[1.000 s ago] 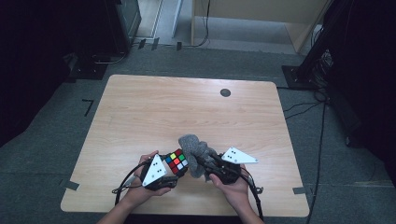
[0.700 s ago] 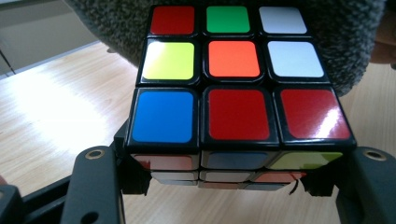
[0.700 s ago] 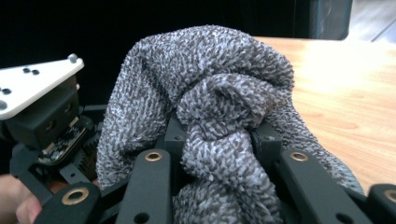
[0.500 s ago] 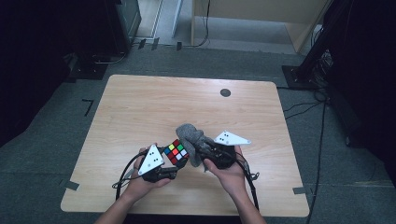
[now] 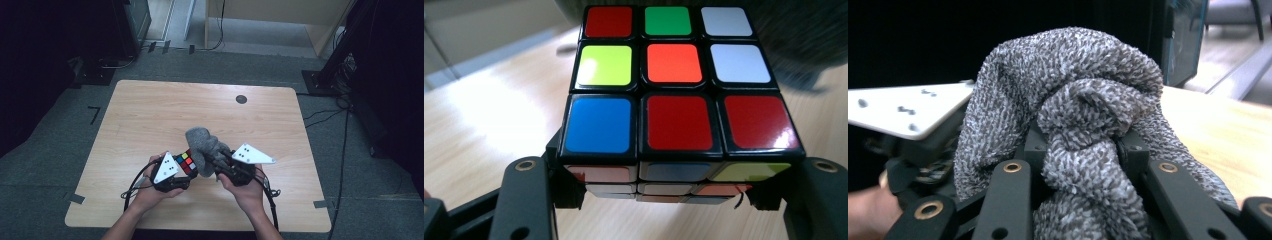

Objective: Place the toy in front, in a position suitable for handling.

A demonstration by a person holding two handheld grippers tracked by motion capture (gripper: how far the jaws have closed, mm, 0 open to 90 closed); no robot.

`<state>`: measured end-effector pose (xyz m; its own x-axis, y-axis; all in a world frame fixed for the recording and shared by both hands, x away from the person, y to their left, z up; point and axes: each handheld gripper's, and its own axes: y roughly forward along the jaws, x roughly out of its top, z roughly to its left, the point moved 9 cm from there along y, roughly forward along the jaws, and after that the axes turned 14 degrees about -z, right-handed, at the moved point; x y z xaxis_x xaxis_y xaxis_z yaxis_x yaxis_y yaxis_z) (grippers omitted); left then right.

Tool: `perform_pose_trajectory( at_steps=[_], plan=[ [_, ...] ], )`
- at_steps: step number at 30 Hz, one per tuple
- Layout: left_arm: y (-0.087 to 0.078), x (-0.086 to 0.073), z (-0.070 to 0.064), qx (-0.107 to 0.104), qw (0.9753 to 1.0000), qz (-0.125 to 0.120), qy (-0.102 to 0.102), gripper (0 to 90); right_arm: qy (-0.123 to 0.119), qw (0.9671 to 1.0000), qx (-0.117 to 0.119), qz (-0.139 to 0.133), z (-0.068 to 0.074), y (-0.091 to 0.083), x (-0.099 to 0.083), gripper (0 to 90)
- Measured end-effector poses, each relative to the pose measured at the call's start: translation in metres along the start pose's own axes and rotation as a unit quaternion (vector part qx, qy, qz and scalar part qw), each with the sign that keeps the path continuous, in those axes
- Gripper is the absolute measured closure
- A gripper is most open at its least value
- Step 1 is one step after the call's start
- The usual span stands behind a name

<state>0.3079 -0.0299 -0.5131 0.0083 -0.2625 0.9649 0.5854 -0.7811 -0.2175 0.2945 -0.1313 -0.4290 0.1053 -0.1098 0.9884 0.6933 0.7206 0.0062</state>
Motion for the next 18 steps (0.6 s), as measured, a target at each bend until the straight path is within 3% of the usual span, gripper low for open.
perform_pose_trajectory(
  at_steps=[2,4,5,7,9,11,14,17,18],
  plan=[
    [0.003,-0.002,-0.004,0.007,0.9997,0.020,0.012,34.2,-0.059,0.9979,0.007,0.027,0.014,0.004,-0.011,67.3],
    [0.004,-0.004,-0.007,0.012,0.9989,0.040,0.021,34.3,-0.087,0.9942,0.019,0.061,0.026,0.010,-0.029,67.0],
    [0.004,-0.007,-0.008,0.016,0.9978,0.056,0.030,34.3,-0.109,0.9915,0.013,0.070,0.029,0.013,-0.037,66.8],
    [0.005,-0.013,-0.008,0.022,0.9961,0.077,0.038,34.3,-0.149,0.9854,-0.005,0.083,0.027,0.016,-0.048,66.8],
    [0.005,-0.016,-0.008,0.023,0.9956,0.084,0.036,34.4,-0.164,0.9819,-0.017,0.093,0.021,0.016,-0.052,66.8],
    [0.005,-0.018,-0.008,0.023,0.9954,0.087,0.031,34.4,-0.179,0.9770,-0.052,0.103,0.008,0.014,-0.053,67.0],
    [0.005,-0.018,-0.007,0.019,0.9960,0.085,0.022,34.4,-0.155,0.9800,-0.066,0.106,-0.002,0.008,-0.050,67.1],
    [0.005,-0.017,-0.009,0.009,0.9963,0.084,0.019,34.4,-0.158,0.9838,-0.032,0.079,0.013,0.007,-0.045,67.1],
    [0.005,-0.017,-0.010,0.007,0.9963,0.084,0.018,34.4,-0.169,0.9825,-0.020,0.075,0.021,0.008,-0.046,67.1]
  ],
)
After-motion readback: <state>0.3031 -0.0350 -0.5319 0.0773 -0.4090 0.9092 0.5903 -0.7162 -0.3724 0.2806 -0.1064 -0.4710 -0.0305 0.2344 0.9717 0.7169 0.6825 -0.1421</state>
